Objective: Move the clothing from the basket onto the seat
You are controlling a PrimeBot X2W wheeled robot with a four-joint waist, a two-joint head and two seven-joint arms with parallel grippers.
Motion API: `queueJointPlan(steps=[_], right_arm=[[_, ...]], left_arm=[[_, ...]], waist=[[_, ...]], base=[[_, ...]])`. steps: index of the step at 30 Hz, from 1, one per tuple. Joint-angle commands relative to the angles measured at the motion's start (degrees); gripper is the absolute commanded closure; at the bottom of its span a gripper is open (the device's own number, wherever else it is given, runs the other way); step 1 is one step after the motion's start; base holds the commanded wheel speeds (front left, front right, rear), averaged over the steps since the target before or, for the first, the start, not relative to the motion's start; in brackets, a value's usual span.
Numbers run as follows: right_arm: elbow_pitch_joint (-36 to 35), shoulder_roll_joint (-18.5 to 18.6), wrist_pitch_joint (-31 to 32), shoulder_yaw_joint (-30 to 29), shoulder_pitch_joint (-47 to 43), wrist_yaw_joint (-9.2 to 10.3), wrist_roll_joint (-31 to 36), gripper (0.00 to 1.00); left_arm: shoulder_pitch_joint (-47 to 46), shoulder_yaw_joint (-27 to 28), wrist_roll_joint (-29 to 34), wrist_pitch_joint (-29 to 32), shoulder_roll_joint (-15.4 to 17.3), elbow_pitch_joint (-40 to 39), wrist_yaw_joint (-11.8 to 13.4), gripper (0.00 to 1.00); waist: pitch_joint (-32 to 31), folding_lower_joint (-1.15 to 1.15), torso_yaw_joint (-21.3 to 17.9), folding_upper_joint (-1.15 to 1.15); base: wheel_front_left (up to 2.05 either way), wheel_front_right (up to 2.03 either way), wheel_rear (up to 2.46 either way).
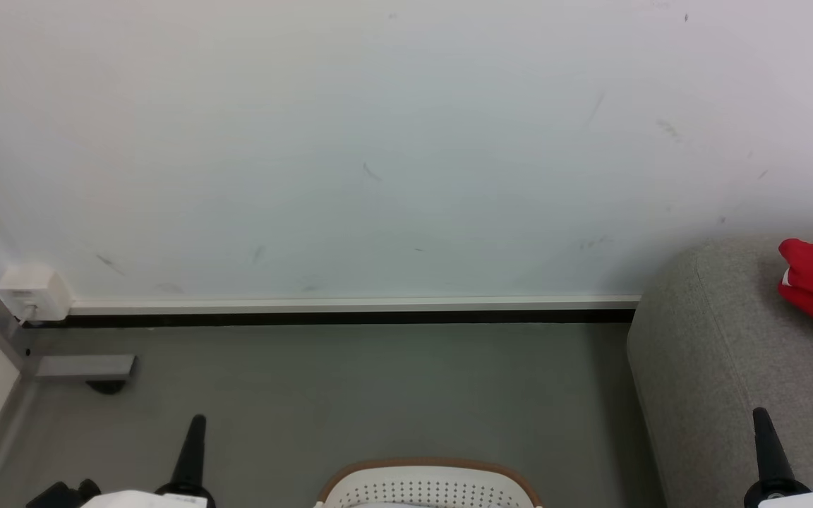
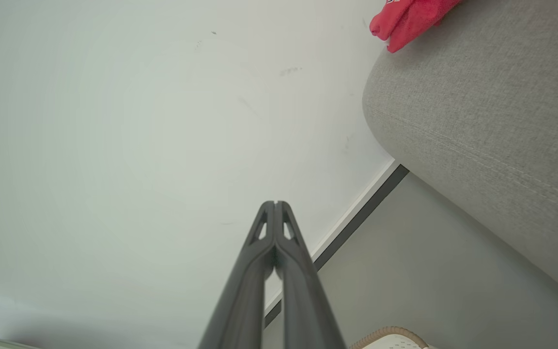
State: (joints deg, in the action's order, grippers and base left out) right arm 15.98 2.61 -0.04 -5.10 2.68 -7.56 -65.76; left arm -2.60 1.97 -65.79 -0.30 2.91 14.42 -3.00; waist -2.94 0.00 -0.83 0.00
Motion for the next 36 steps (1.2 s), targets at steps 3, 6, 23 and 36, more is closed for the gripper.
queueJointPlan(steps=[3,6,23,36], right_arm=[[-0.7,0.5,0.6,-0.3,1.5,0.08,-2.7,1.00],[-0.8,0.6,1.0,-0.3,1.7,0.08,-4.5,1.00],[-1.0,0.7,3.0,-0.7,3.1,0.10,-13.2,1.00],[-1.1,0.8,4.5,-0.9,3.8,0.12,-19.3,1.00]], left_arm=[[-1.3,0.7,-2.6,0.8,0.2,-0.9,-0.4,1.00],[-1.5,1.0,-4.1,1.2,0.2,-1.1,-0.5,1.00],[-2.4,2.5,-13.1,3.4,0.1,-2.2,-0.8,1.00],[-3.1,3.5,-18.8,4.9,0.1,-2.9,-1.0,1.00]], waist=[[0.2,0.00,0.0,0.00],[0.3,0.00,0.1,0.00],[1.2,0.00,0.3,0.00],[1.8,0.00,0.5,0.00]], base=[[0.00,0.00,0.00],[0.00,0.00,0.00],[0.00,0.00,0.00],[0.00,0.00,0.00]])
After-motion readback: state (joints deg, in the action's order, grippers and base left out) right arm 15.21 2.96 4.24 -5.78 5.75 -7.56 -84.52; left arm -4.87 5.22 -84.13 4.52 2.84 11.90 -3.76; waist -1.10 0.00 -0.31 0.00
